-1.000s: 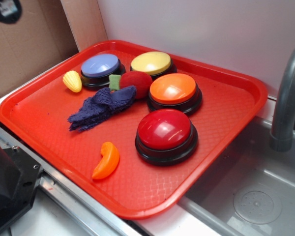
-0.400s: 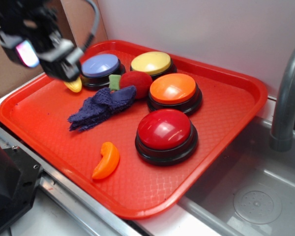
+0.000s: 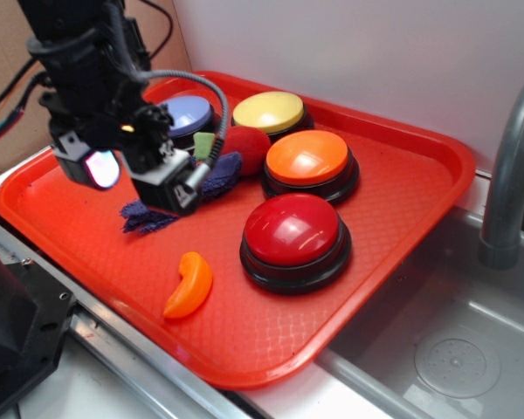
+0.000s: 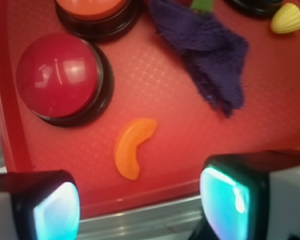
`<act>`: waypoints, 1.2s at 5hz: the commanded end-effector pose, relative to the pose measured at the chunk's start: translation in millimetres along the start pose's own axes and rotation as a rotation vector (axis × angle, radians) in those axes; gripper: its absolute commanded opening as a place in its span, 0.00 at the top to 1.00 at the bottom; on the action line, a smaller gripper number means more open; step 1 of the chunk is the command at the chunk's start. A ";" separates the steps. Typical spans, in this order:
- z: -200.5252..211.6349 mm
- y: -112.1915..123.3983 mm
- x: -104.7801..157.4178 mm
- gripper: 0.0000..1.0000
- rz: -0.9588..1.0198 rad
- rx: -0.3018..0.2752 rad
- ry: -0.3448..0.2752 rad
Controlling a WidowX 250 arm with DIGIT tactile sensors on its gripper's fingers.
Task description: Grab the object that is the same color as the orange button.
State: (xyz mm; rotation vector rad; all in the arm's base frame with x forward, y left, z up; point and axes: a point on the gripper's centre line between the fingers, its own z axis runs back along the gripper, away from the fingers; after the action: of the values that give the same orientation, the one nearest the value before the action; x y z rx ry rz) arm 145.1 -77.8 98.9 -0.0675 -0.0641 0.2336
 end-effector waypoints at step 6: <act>-89.4 -13.0 -4.7 1.00 -0.003 -0.057 0.016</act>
State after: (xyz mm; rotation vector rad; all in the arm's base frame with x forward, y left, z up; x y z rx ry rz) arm 147.0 -94.7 10.7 -0.1196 -0.0440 0.2272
